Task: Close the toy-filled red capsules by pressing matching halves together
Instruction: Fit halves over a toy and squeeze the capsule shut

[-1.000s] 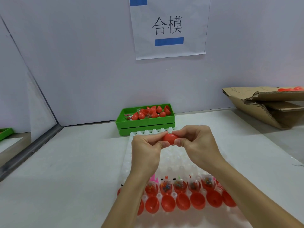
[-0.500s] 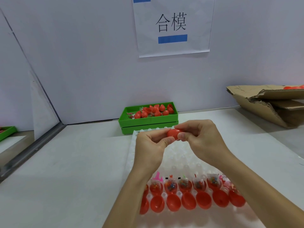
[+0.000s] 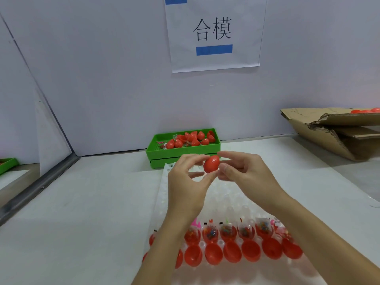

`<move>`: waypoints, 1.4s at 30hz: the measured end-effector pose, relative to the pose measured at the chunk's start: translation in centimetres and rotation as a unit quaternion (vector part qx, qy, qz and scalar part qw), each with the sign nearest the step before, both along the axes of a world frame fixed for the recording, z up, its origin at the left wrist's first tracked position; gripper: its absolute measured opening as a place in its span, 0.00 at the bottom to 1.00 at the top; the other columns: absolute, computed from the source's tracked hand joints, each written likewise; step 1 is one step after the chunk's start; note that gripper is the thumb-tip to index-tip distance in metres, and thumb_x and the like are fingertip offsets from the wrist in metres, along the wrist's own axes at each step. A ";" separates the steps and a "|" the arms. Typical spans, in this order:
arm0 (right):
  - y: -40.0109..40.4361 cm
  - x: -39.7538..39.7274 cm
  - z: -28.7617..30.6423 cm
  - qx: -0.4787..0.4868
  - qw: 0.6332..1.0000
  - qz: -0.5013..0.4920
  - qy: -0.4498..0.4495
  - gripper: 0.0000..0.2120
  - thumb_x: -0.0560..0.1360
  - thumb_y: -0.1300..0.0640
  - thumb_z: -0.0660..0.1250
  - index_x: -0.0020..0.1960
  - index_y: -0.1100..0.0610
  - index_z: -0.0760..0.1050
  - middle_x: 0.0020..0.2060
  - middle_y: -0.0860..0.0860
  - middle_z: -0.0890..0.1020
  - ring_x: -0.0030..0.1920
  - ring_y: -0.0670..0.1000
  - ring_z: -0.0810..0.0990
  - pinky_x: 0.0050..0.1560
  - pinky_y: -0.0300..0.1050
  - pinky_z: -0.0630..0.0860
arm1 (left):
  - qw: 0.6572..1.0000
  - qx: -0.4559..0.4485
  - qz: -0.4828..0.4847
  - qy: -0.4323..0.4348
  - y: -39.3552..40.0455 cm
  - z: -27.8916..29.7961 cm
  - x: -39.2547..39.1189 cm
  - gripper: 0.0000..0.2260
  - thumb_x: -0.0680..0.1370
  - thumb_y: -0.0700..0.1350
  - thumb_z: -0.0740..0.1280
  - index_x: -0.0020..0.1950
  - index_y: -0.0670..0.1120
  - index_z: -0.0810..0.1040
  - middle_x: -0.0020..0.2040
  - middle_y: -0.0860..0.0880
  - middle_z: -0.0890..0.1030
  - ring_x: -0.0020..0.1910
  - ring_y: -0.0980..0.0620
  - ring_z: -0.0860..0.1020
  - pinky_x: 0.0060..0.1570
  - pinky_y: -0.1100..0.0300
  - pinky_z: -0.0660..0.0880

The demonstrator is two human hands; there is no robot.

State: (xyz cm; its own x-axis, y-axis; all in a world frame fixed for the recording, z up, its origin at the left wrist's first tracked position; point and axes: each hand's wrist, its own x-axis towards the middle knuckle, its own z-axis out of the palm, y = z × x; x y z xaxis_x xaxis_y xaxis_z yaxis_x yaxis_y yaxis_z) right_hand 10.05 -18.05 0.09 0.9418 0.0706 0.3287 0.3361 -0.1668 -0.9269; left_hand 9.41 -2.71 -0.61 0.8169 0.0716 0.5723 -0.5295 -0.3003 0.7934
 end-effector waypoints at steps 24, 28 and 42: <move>0.6 -0.8 -0.1 0.040 0.997 0.061 -0.027 0.18 0.77 0.70 0.68 0.54 0.49 0.82 0.46 0.45 0.88 0.49 0.46 0.86 0.48 0.35 0.80 | 0.996 0.070 -0.021 -0.052 0.3 0.2 -0.5 0.14 0.69 0.42 0.79 0.53 0.51 0.83 0.42 0.63 0.83 0.44 0.64 0.83 0.47 0.72 0.77; 0.6 -0.8 -0.2 0.059 0.996 0.064 -0.020 0.17 0.77 0.69 0.68 0.55 0.47 0.82 0.47 0.47 0.88 0.50 0.48 0.87 0.49 0.38 0.82 | 0.997 0.057 -0.029 -0.046 0.3 0.4 -0.8 0.15 0.70 0.44 0.79 0.49 0.61 0.81 0.42 0.63 0.83 0.45 0.62 0.82 0.45 0.72 0.77; 0.2 -0.2 -0.4 0.148 0.986 0.046 0.067 0.12 0.83 0.61 0.61 0.62 0.57 0.79 0.48 0.58 0.86 0.50 0.56 0.86 0.47 0.45 0.80 | 0.892 -0.355 -0.222 0.171 0.7 1.5 -0.4 0.13 0.81 0.37 0.61 0.62 0.46 0.78 0.52 0.42 0.84 0.49 0.46 0.84 0.45 0.57 0.81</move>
